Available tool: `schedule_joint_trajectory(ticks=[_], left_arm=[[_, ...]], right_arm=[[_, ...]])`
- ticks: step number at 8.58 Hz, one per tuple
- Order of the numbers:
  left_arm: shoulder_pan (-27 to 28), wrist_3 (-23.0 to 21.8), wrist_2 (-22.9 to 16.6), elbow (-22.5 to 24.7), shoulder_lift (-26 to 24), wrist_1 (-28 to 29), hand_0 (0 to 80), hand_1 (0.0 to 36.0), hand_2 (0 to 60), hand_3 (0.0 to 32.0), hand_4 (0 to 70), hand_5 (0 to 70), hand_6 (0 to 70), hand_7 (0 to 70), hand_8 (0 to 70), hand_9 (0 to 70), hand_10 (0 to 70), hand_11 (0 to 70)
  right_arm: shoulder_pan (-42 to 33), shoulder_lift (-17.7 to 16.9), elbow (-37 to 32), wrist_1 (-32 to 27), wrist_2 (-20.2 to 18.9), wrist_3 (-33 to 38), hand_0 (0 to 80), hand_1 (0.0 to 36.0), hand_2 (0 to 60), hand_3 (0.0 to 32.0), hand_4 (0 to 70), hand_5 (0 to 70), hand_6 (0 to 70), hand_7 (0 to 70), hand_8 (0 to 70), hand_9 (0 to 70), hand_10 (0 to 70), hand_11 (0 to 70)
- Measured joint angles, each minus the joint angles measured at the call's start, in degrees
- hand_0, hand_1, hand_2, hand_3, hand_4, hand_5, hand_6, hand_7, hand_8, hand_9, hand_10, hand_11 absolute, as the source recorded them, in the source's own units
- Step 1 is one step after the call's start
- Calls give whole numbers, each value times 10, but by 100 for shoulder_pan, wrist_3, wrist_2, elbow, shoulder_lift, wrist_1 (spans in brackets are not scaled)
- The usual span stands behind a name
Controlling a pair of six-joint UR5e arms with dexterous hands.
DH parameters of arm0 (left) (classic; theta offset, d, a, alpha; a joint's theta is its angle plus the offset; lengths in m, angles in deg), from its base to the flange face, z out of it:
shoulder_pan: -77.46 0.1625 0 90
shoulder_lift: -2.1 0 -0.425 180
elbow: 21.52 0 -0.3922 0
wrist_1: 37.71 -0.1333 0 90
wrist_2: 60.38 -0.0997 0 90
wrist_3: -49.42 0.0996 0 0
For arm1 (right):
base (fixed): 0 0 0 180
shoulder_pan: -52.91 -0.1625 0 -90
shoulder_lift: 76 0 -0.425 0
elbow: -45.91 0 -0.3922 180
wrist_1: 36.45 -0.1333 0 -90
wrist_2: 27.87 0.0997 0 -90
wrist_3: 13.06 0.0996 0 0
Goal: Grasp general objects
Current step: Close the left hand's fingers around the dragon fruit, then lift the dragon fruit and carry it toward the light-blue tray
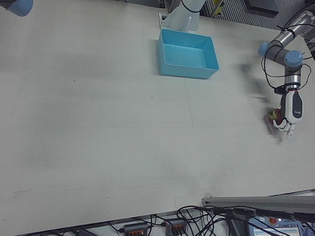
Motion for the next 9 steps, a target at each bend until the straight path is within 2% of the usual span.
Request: schedule_joint_trajectory(ticks=[1, 2, 4, 5, 6, 7, 8, 9], left_arm=[[0, 8, 33, 7, 1, 17, 800, 360, 600, 0, 435, 700, 700, 700, 700, 700, 700, 700], [0, 12, 94, 19, 3, 34, 800, 360, 600, 0, 442, 700, 700, 700, 700, 700, 700, 700], [-1, 9, 154, 46, 12, 61, 800, 360, 600, 0, 578, 700, 700, 700, 700, 700, 700, 700], [-1, -9, 150, 88, 17, 63, 800, 360, 600, 0, 550, 700, 700, 700, 700, 700, 700, 700], [2, -35, 114, 194, 25, 60, 800, 360, 600, 0, 573, 700, 700, 700, 700, 700, 700, 700], [2, -51, -40, 397, 28, 5, 800, 360, 600, 0, 618, 700, 700, 700, 700, 700, 700, 700], [-17, -59, -373, 673, 24, -155, 800, 360, 600, 0, 678, 700, 700, 700, 700, 700, 700, 700], [-40, -65, -811, 968, 17, -378, 800, 360, 600, 0, 700, 700, 700, 700, 700, 700, 700, 700]], right_arm=[[0, 0, 0, 0, 0, 0, 0, 0, 0, 0, 0, 0, 0, 0, 0, 0, 0, 0], [0, 0, 1, 0, 0, 0, 0, 0, 0, 0, 0, 0, 0, 0, 0, 0, 0, 0], [0, 0, 2, 0, 0, 0, 0, 0, 0, 0, 0, 0, 0, 0, 0, 0, 0, 0], [0, 0, 2, 0, 0, 0, 0, 0, 0, 0, 0, 0, 0, 0, 0, 0, 0, 0], [0, 0, 2, 0, 0, 0, 0, 0, 0, 0, 0, 0, 0, 0, 0, 0, 0, 0], [0, 0, 3, 0, 0, 0, 0, 0, 0, 0, 0, 0, 0, 0, 0, 0, 0, 0], [0, 0, 3, 0, 0, 0, 0, 0, 0, 0, 0, 0, 0, 0, 0, 0, 0, 0], [0, -2, 3, 0, 0, 0, 0, 0, 0, 0, 0, 0, 0, 0, 0, 0, 0, 0]])
